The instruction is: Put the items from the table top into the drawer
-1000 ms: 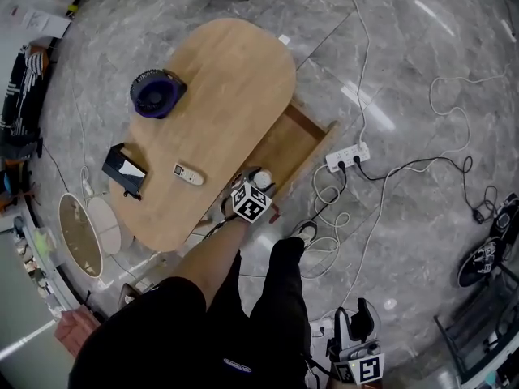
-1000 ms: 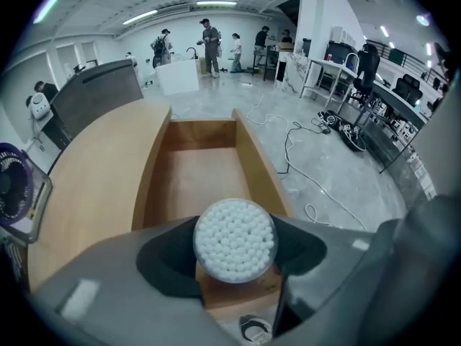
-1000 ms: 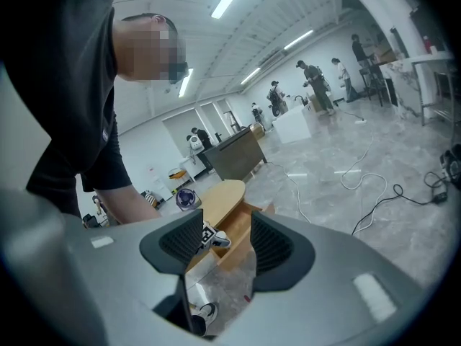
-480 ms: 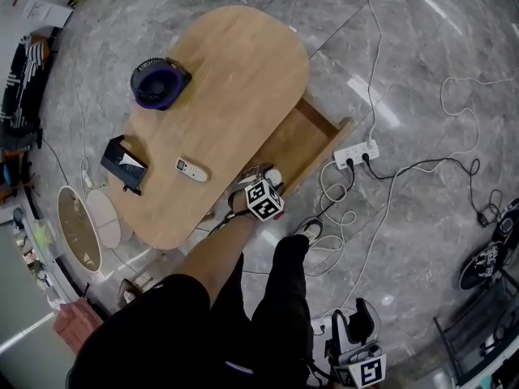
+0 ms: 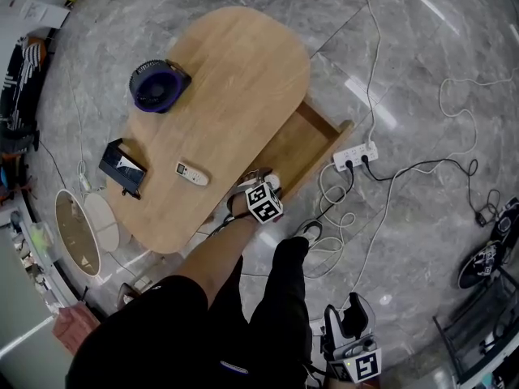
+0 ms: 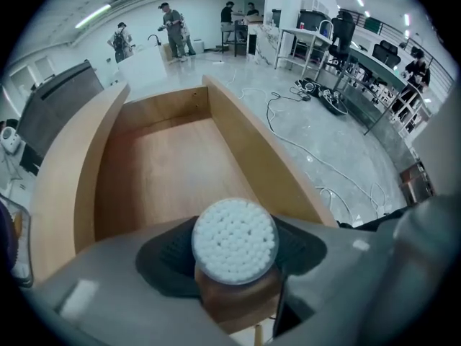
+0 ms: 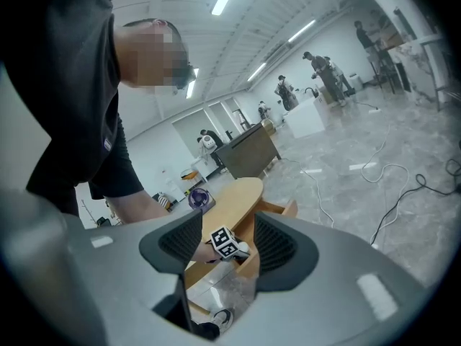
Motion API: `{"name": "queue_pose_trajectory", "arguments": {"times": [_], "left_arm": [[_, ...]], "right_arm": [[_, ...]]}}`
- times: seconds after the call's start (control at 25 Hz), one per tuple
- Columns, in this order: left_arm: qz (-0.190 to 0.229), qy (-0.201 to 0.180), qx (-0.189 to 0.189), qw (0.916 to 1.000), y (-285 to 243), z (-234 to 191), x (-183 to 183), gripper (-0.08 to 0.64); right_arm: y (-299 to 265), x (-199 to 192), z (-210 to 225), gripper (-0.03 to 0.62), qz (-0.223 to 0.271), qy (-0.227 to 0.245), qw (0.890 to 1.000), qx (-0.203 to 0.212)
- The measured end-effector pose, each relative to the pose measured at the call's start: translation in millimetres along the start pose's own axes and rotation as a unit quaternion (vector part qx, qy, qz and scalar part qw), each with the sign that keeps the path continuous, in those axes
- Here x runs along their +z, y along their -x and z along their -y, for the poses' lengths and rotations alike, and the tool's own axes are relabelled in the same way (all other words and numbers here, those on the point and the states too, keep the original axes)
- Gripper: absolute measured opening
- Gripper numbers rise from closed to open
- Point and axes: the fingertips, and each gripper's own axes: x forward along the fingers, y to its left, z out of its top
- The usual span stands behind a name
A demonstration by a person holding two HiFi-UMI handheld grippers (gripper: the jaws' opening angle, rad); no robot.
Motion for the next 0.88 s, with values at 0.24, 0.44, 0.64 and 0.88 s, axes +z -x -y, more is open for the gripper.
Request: {"name": "queue_pose_trajectory", "arguments": {"times": [0.24,0.44,0.64,0.88], "left_arm": [[0.026,-0.005,-0.001,0.9996,12.4,-1.1,10.9,0.301],[0.043,0.016,0.009,0.9989,37.5,5.0,13.6,0.302],[0.066,0.02,0.019,0.9974,72.9,10.1,17.9,0.304],[0.127,0.057,0.019,0.9901,99.0,17.2,27.1,0.304]], "right_arm": [[-8.1,0.3,-5.8,0.254,-0.004,0.0,1.0,0.004],[-17.5,10.9,-9.0,0.291,-0.001,0.005,1.0,0.011],[-28.0,28.1,-15.5,0.295,0.001,0.054,0.998,0.042],[-56.0,35.6,-23.8,0.296,-0.018,0.094,0.994,0.056]]}}
